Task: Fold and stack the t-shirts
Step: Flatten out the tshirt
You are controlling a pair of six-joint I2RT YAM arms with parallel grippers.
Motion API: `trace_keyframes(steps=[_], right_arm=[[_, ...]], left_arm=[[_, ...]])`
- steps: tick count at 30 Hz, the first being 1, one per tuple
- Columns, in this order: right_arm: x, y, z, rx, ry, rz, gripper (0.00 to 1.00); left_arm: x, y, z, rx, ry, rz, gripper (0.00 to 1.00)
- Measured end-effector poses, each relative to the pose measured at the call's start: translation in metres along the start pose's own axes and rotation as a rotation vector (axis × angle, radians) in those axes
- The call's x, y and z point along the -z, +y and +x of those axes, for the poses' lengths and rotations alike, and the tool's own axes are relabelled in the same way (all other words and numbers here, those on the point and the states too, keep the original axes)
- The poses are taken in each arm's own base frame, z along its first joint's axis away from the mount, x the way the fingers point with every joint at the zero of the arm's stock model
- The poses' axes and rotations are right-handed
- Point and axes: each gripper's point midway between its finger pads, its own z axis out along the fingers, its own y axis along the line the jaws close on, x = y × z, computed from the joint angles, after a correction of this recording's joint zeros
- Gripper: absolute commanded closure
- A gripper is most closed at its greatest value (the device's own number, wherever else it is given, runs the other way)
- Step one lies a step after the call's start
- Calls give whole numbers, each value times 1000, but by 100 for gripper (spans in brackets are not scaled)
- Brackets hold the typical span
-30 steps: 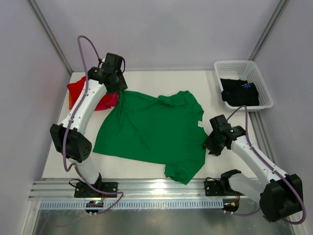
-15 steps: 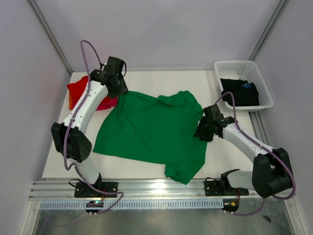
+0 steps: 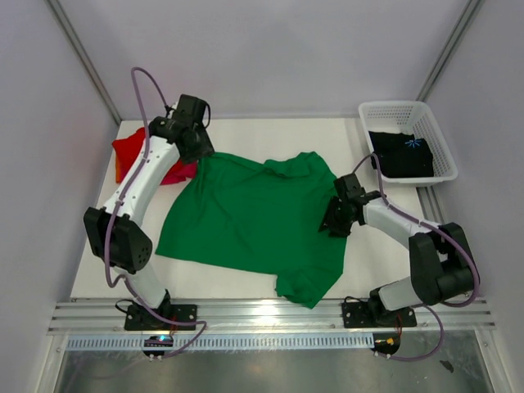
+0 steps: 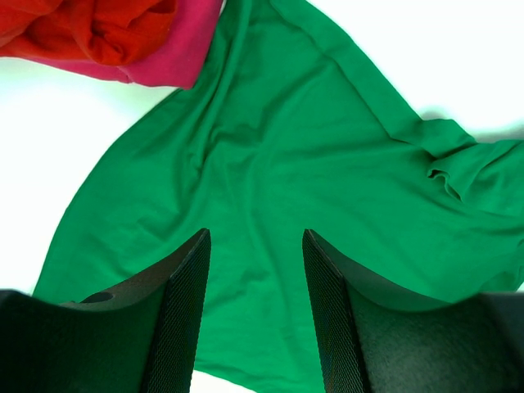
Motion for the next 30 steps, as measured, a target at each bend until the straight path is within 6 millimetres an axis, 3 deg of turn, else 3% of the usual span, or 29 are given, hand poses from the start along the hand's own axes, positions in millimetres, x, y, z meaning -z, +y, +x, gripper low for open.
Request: trace_keyframes(steps=[7,15,30], right_arm=[[-14,0,3,-6,70,40,56],[-16,-6,1,-96,139,110,56],[-8,-48,-15,-295,153,187,56]], left_arm=[[11,1,-5,10,-25,13,48],[23,4,-13,23,-61,18,48],[43,12,-24,39,-123,14,48]])
